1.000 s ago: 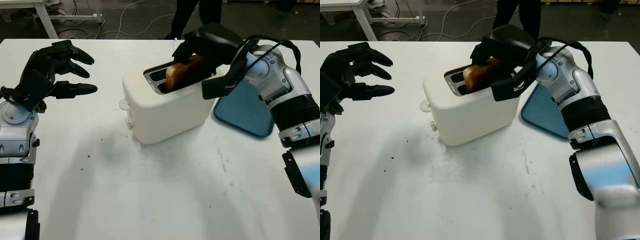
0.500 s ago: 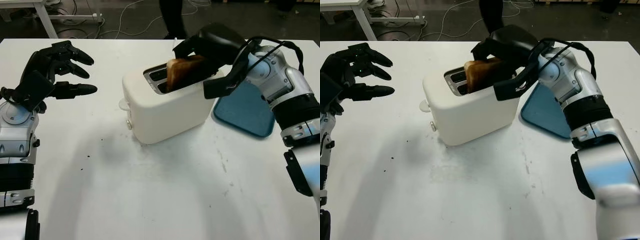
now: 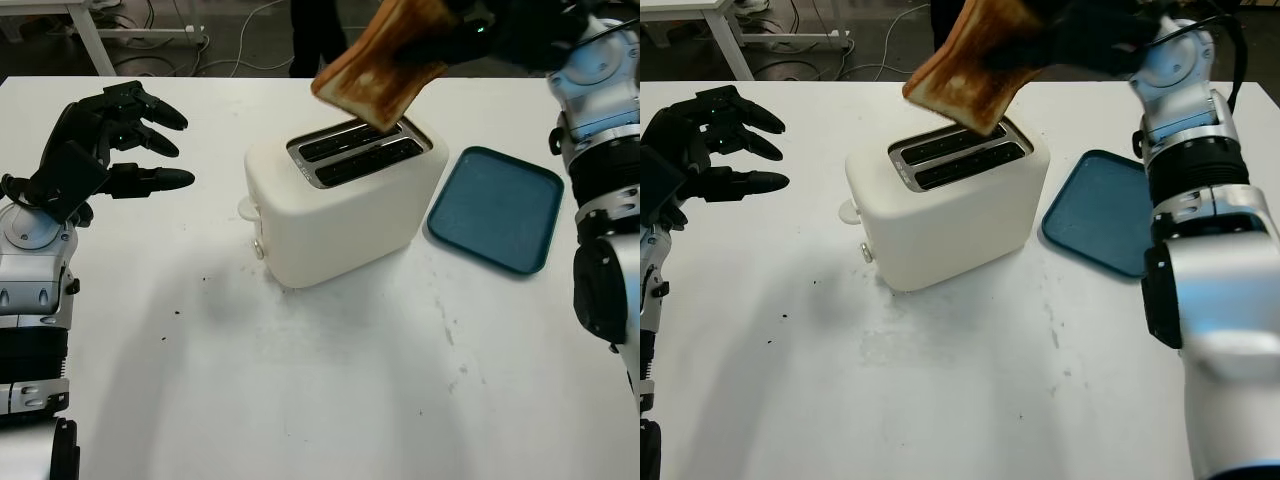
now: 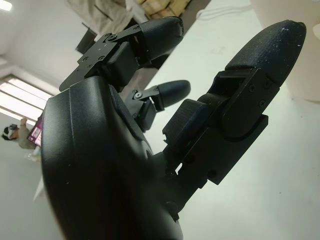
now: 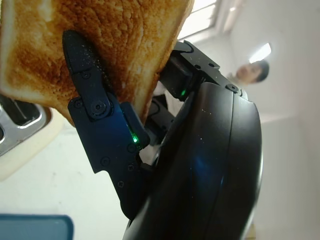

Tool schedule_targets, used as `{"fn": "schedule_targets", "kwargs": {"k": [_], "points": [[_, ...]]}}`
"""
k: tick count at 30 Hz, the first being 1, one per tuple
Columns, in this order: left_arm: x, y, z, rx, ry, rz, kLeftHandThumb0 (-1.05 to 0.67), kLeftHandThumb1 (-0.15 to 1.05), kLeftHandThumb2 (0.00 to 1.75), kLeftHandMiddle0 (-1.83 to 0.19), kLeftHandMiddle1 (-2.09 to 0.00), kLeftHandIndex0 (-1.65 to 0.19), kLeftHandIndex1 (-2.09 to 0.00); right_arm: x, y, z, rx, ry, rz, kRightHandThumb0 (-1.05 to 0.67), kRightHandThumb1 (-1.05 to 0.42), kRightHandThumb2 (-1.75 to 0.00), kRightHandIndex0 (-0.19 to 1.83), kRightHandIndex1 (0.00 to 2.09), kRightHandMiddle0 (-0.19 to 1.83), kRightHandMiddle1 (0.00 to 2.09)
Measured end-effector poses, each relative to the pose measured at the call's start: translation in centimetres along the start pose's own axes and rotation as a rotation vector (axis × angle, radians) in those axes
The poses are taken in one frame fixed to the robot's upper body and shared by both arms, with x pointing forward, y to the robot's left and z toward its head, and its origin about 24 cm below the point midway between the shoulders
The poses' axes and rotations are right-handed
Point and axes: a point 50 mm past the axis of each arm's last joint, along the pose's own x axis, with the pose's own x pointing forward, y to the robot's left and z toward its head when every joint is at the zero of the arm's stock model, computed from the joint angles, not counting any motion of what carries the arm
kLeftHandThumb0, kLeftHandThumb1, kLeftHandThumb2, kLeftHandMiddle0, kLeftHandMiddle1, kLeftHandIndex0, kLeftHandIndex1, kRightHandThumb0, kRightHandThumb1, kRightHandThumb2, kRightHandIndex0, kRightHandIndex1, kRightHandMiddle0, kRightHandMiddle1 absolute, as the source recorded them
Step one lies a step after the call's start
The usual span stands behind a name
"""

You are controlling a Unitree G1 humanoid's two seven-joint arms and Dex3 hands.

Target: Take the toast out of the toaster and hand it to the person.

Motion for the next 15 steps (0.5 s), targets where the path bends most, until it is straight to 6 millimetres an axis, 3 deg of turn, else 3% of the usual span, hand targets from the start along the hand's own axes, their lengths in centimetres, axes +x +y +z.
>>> {"fn": "schedule_targets", "kwargs": {"k": [9, 15], "points": [[0.0, 0.0, 0.0, -0.001, 0.000, 0.000, -1.05, 0.55, 0.00, -0.60, -1.16, -0.59, -1.07, -1.0, -1.4, -2.5, 0.141, 0.160, -0.237, -0.52, -0.92, -0.22, 1.09, 1.75, 0.90, 1.75], [0.0, 0.0, 0.0, -0.001, 0.000, -0.001, -1.05, 0.55, 0.00, -0.60, -1.15, -0.59, -1.06, -1.7, -1.7, -4.2, 0.168, 0.288, -0.478, -0.35, -0.92, -0.27, 1.00, 1.75, 0.77, 1.75]]}}
